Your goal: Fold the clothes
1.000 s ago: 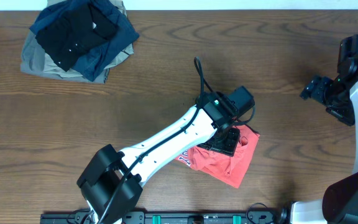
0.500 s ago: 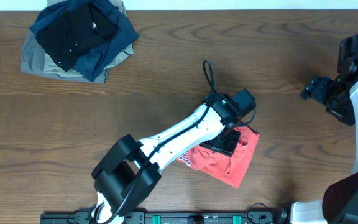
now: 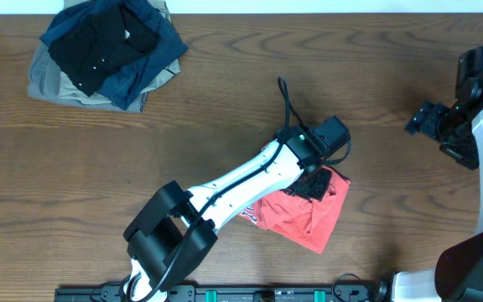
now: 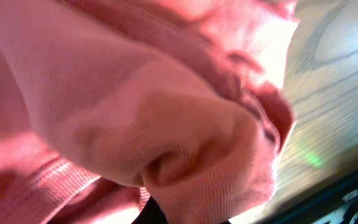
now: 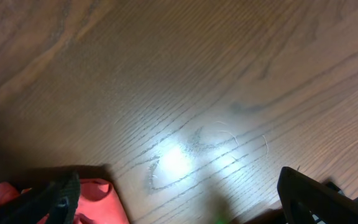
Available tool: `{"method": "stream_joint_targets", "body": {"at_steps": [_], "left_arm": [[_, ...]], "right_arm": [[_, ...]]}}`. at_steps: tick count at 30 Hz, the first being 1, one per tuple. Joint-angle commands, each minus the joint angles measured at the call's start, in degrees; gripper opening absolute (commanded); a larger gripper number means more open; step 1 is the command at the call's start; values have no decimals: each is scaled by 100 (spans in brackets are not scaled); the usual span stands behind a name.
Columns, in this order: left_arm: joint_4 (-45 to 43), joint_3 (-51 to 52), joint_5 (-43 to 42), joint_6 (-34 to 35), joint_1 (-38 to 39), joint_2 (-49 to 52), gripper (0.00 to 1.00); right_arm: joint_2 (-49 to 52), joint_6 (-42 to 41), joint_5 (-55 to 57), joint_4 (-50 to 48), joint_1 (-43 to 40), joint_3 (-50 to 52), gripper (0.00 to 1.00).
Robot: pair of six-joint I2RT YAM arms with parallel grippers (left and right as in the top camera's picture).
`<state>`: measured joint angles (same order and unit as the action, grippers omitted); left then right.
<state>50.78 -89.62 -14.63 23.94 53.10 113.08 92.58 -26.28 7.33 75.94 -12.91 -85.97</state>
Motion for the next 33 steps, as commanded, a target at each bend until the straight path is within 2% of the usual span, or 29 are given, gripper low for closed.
{"method": "stream_joint_targets", "body": {"at_steps": [1, 10, 17, 18, 20, 22, 23, 24, 27, 33], "left_arm": [[-210, -127, 50, -37, 13, -79, 6], [-839, -120, 52, 37, 114, -72, 6], [-1740, -42, 262, 485, 520, 26, 8], [-1803, -42, 380, 487, 584, 74, 11], [-1904, -42, 592, 485, 702, 197, 24], [-2015, -42, 634, 485, 791, 358, 51], [-2059, -42, 632, 485, 822, 424, 58], [-2100, -42, 634, 483, 852, 481, 59], [-2135, -85, 632, 337, 898, 494, 72], [-1794, -278, 568, 289, 898, -179, 80]], "right_arm": [[-9, 63, 61, 11, 17, -57, 99], [-9, 63, 59, 11, 17, -57, 99], [-9, 63, 61, 11, 17, -57, 99], [-9, 63, 61, 11, 17, -57, 99], [-9, 63, 61, 11, 17, -57, 99], [-9, 63, 61, 11, 17, -57, 99], [-9, 63, 61, 11, 17, -57, 99], [-9, 63, 61, 11, 17, -57, 99], [-9, 63, 61, 11, 17, -57, 99], [-9, 63, 61, 11, 17, -57, 99]]}}
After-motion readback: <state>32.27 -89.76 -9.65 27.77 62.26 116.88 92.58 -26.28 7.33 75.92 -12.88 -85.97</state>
